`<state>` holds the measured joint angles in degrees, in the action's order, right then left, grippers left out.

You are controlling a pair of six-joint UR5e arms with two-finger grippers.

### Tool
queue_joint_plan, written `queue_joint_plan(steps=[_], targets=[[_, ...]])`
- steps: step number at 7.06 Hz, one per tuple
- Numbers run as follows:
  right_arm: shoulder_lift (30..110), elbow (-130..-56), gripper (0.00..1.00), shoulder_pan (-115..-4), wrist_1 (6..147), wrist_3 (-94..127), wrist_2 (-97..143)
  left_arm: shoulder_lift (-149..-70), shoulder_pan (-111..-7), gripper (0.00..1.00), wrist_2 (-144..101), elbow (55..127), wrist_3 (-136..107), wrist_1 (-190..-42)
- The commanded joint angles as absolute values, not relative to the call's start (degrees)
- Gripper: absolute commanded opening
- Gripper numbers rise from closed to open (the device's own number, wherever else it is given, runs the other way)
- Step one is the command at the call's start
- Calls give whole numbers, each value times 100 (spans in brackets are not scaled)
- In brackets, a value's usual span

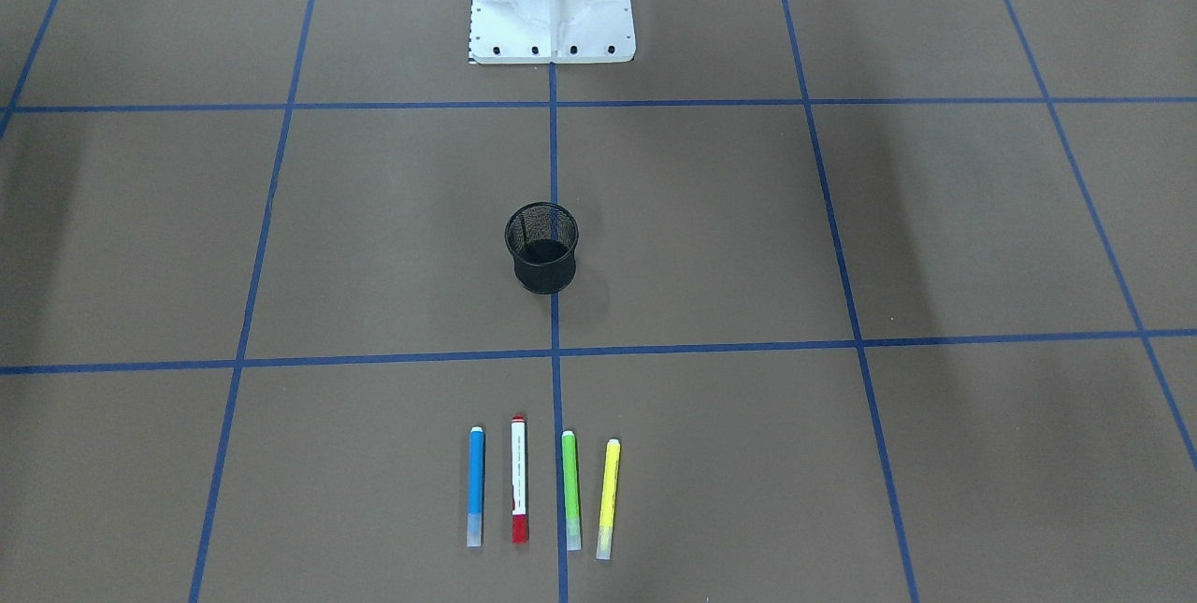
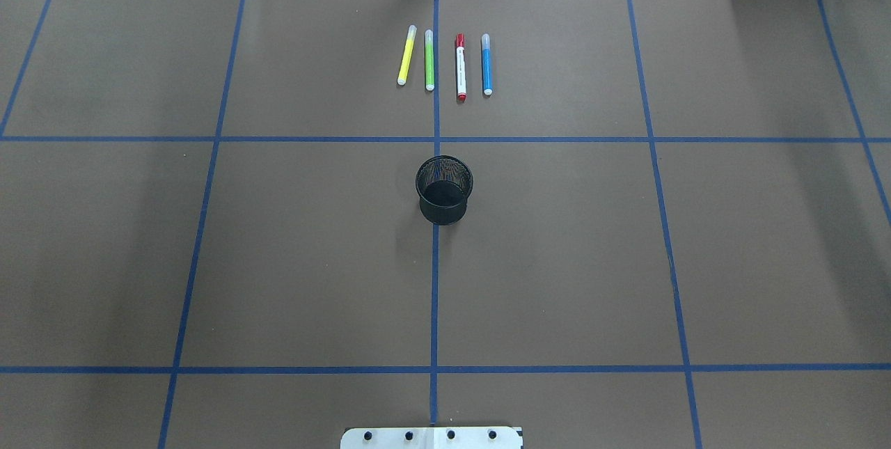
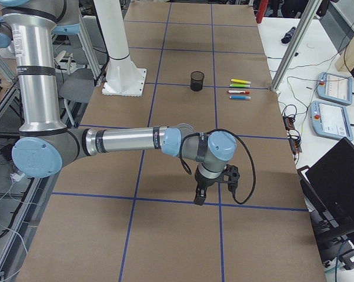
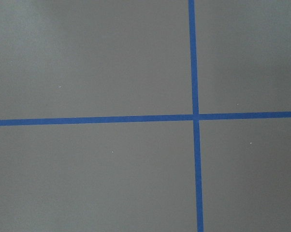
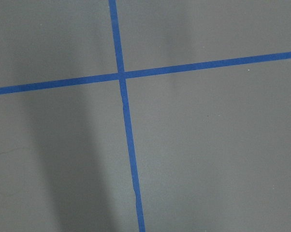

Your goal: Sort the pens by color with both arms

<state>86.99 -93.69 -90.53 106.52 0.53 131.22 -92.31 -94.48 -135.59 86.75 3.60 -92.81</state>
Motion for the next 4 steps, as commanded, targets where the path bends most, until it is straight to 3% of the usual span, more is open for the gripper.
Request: queue_joint_plan(steps=[1,4], targets=[[8710,-9369,100,-9053,10652,53,13122,-9229,-9448,100,-13562,8675,360,-9281],[8780,-9369,100,-9044,10652,53,13122,-9220,-9448,100,-13553,8666,387,-9281]])
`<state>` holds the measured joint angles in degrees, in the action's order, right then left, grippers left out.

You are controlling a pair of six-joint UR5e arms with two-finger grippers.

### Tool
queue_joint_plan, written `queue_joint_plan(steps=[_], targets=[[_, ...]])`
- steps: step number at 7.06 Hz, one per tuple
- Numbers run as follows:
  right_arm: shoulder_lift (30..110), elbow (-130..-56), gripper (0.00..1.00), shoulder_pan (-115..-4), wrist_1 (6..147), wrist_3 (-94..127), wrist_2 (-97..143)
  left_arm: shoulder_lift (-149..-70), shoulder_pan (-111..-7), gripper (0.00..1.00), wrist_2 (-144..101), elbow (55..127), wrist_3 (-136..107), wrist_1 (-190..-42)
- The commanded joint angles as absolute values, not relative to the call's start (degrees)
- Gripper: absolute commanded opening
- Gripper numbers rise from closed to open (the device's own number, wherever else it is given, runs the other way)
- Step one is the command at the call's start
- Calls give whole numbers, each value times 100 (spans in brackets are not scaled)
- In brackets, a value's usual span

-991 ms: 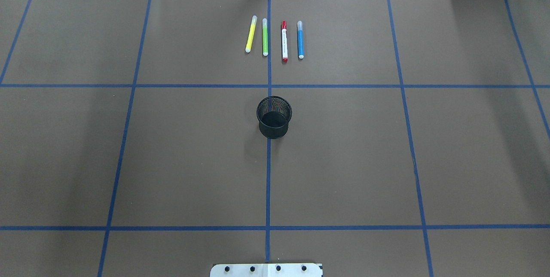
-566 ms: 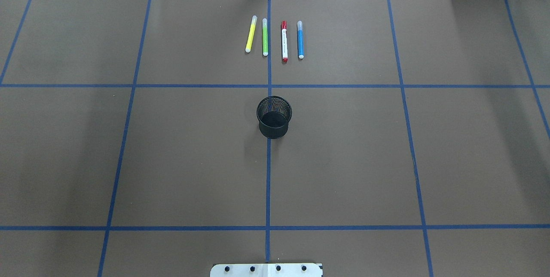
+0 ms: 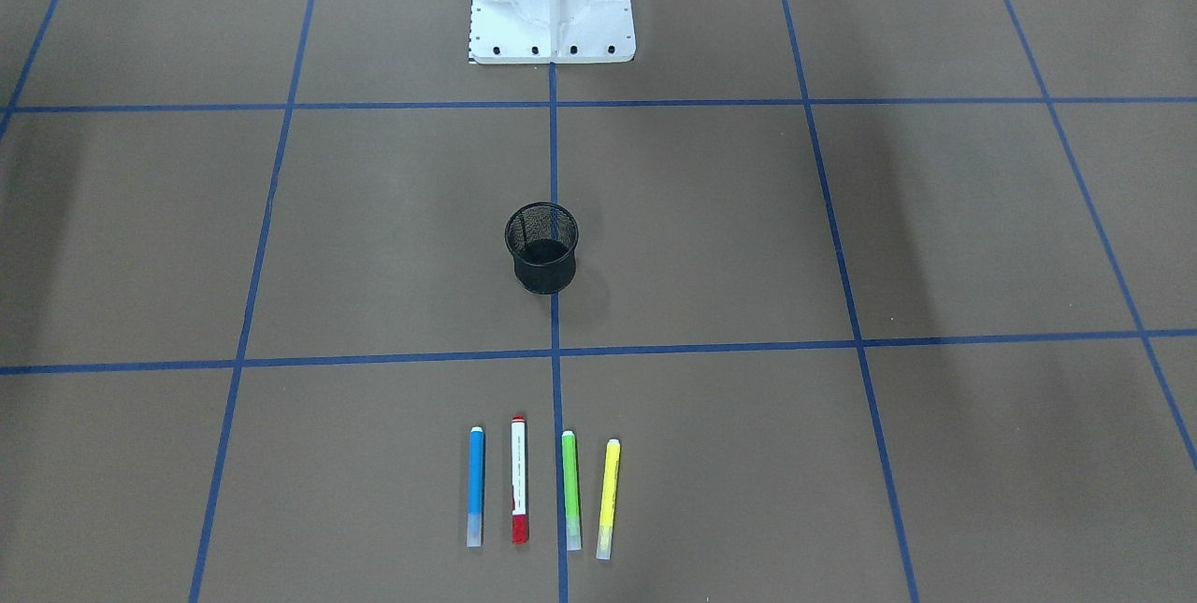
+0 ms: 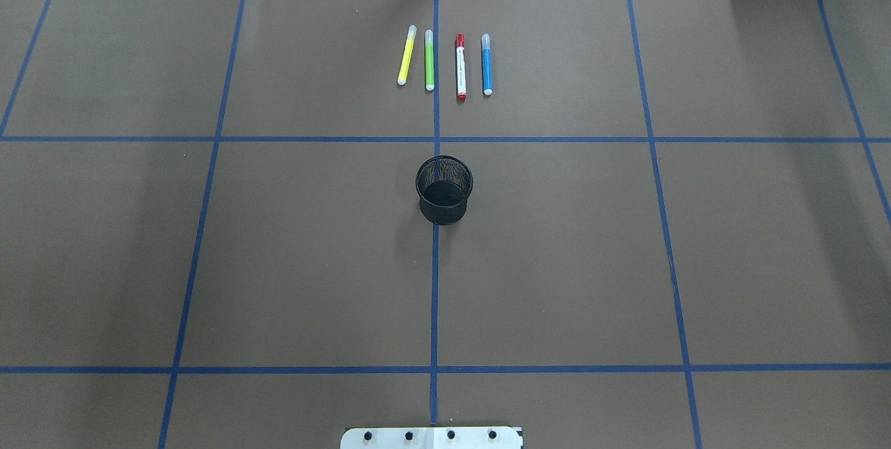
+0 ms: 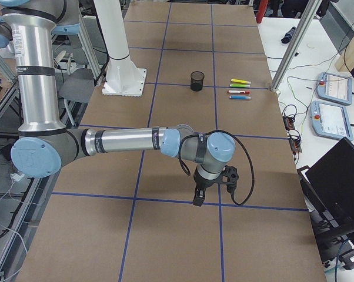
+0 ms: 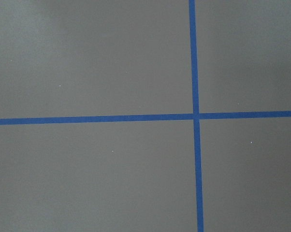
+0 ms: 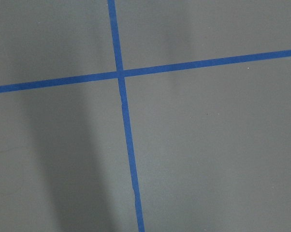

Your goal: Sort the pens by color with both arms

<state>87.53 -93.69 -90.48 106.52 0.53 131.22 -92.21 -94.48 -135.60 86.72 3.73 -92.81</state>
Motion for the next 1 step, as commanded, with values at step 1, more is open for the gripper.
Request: queue_joint_plan(steps=[1], targets=[[8780,-9378,100,-9044,10652,53,13122,-9220,-9448,100,-13553,8657,395,-9281]])
